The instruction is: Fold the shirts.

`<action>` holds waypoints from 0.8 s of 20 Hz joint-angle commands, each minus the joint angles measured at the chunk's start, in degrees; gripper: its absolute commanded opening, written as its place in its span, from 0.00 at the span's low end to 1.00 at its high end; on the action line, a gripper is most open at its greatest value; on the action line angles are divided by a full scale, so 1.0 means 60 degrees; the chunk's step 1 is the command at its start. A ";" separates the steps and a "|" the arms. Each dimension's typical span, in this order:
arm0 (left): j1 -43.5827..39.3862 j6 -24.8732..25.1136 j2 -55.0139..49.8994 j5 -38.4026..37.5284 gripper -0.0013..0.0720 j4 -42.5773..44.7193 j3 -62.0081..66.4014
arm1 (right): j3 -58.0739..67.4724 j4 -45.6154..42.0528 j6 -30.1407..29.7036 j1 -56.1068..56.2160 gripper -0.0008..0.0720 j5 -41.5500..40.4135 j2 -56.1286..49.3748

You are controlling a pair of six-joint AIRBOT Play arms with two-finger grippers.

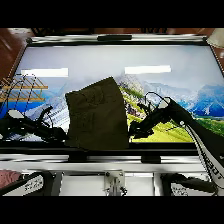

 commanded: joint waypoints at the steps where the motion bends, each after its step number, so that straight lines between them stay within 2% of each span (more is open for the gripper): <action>1: 0.0069 -0.0248 -0.0018 -0.0390 0.95 0.0229 -0.0095 | 0.0007 -0.0696 0.0361 0.0007 0.71 0.0313 0.0499; 4: -0.0426 -0.0302 -0.0022 0.0397 0.94 0.0204 -0.0674 | 0.0000 -0.0801 0.0514 0.0007 0.71 0.0302 0.0594; 6: -0.0670 -0.0506 -0.0022 0.1552 0.90 0.0197 -0.0991 | -0.0004 -0.0816 0.0583 0.0007 0.71 0.0299 0.0594; 8: -0.0681 -0.0900 -0.0022 0.2353 0.55 -0.0091 -0.0987 | -0.0164 -0.0816 0.0801 0.0011 0.71 0.0251 0.0594; 10: -0.0685 -0.0885 -0.0022 0.2514 0.52 -0.0634 -0.0987 | -0.0780 -0.0714 0.1122 0.0153 0.71 -0.0062 0.0594; 11: -0.0685 -0.0776 -0.0018 0.2433 0.23 -0.0780 -0.0987 | -0.1133 -0.0514 0.1217 0.0284 0.72 -0.0248 0.0594; 12: -0.0681 -0.0528 -0.0018 0.2299 0.09 -0.0911 -0.0987 | -0.1381 -0.0266 0.1228 0.0470 0.71 -0.0437 0.0594; 15: -0.0685 -0.0288 -0.0018 0.2098 0.09 -0.0991 -0.0987 | -0.1606 0.0532 0.1330 0.1133 0.72 -0.1446 0.0594; 16: -0.0685 -0.0288 -0.0018 0.2084 0.09 -0.0991 -0.0987 | -0.1606 0.0838 0.1351 0.1330 0.94 -0.1836 0.0594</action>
